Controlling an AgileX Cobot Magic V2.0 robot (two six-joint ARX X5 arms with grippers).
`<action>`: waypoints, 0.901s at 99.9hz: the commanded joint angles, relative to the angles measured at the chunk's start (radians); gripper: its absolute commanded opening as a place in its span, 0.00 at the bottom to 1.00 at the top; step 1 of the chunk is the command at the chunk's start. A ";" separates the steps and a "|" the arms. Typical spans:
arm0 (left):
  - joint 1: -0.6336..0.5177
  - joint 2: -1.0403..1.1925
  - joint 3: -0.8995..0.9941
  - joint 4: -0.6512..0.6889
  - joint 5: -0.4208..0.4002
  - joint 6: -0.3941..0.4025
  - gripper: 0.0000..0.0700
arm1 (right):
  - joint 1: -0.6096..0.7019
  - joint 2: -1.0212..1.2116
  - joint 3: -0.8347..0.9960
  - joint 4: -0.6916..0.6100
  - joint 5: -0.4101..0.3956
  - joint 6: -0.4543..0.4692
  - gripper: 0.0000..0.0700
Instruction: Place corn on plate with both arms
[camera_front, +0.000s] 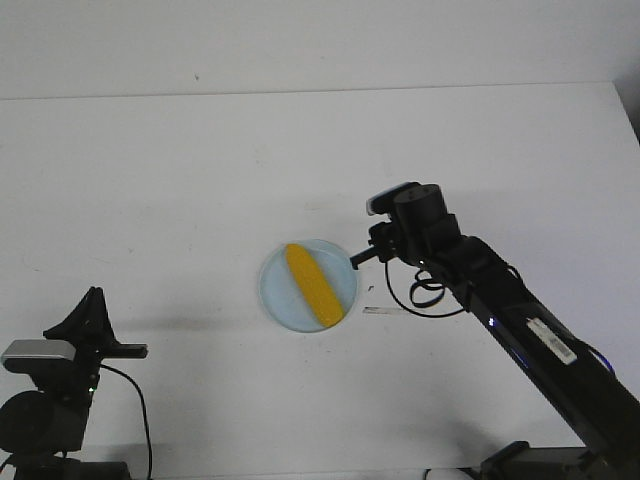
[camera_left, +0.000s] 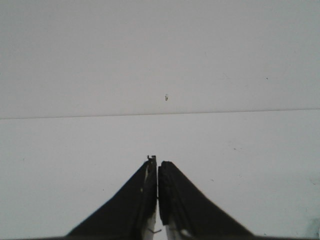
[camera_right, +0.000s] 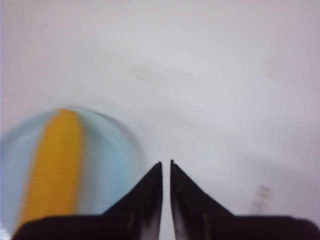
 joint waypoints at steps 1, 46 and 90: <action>0.001 0.000 0.004 0.011 -0.005 -0.004 0.00 | -0.029 -0.049 -0.064 0.040 0.007 -0.032 0.00; 0.001 0.000 0.004 0.011 -0.005 -0.004 0.00 | -0.356 -0.590 -0.618 0.581 0.006 -0.033 0.00; 0.001 0.000 0.004 0.011 -0.005 -0.004 0.00 | -0.476 -1.036 -0.702 0.326 0.006 -0.031 0.00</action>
